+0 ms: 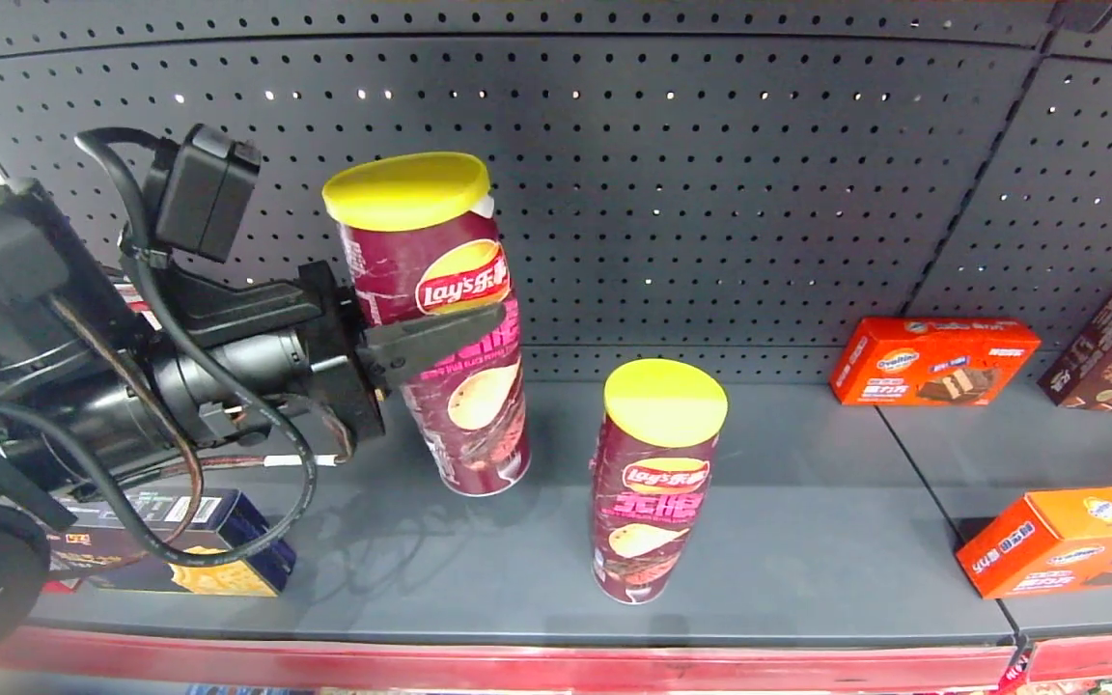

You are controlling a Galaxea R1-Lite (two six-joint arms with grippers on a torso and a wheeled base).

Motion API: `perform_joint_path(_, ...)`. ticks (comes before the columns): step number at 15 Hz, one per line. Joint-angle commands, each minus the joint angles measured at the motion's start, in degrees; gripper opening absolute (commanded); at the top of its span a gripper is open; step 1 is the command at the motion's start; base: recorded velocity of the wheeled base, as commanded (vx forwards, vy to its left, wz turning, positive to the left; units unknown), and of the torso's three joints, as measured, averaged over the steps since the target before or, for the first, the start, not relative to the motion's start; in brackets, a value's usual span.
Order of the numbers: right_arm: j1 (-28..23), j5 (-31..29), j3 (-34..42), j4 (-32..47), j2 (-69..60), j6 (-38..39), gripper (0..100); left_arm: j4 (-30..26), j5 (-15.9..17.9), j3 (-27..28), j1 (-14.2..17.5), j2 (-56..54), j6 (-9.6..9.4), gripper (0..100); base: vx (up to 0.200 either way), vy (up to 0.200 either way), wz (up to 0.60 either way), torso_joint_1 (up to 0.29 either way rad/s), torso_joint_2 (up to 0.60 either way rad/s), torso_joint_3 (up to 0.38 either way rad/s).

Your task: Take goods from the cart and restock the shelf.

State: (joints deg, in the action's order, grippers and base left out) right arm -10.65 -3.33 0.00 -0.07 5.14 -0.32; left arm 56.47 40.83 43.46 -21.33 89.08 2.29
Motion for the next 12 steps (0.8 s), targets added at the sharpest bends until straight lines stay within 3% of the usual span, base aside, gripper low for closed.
perform_joint_path(1, 0.0, 0.0, 0.0, 0.0, 0.4, 0.0, 100, 0.0, -0.3, 1.7, 0.0, 1.0, 0.17, 0, 0.0, 0.0, 0.0, 0.0, 0.0, 0.0)
perform_joint_path(2, 0.0, 0.0, 0.0, 0.0, 0.5, 0.0, 100, -0.5, -0.2, 7.2, -0.2, 4.4, -0.01, 0, 0.0, 0.0, 0.0, 0.0, 0.0, 0.0)
perform_joint_path(5, 0.0, 0.0, 0.0, 0.0, 0.5, 0.0, 100, -2.7, 3.8, 13.7, -1.3, 8.5, 0.7, 0, 0.0, 0.0, 0.0, 0.0, 0.0, 0.0)
perform_joint_path(7, 0.0, 0.0, 0.0, 0.0, 0.4, 0.0, 100, -2.3, 6.6, 14.3, -0.6, 10.1, 0.34, 0, 0.0, 0.0, 0.0, 0.0, 0.0, 0.0)
perform_joint_path(8, 0.0, 0.0, 0.0, 0.0, 0.4, 0.0, 100, -2.2, 8.3, 15.3, 0.6, 12.3, -0.71, 0, 0.0, 0.0, 0.0, 0.0, 0.0, 0.0)
perform_joint_path(12, 0.0, 0.0, 0.0, 0.0, 0.4, 0.0, 100, -3.0, 8.6, 19.7, 1.1, 18.9, -0.8, 0, 0.0, 0.0, 0.0, 0.0, 0.0, 0.0)
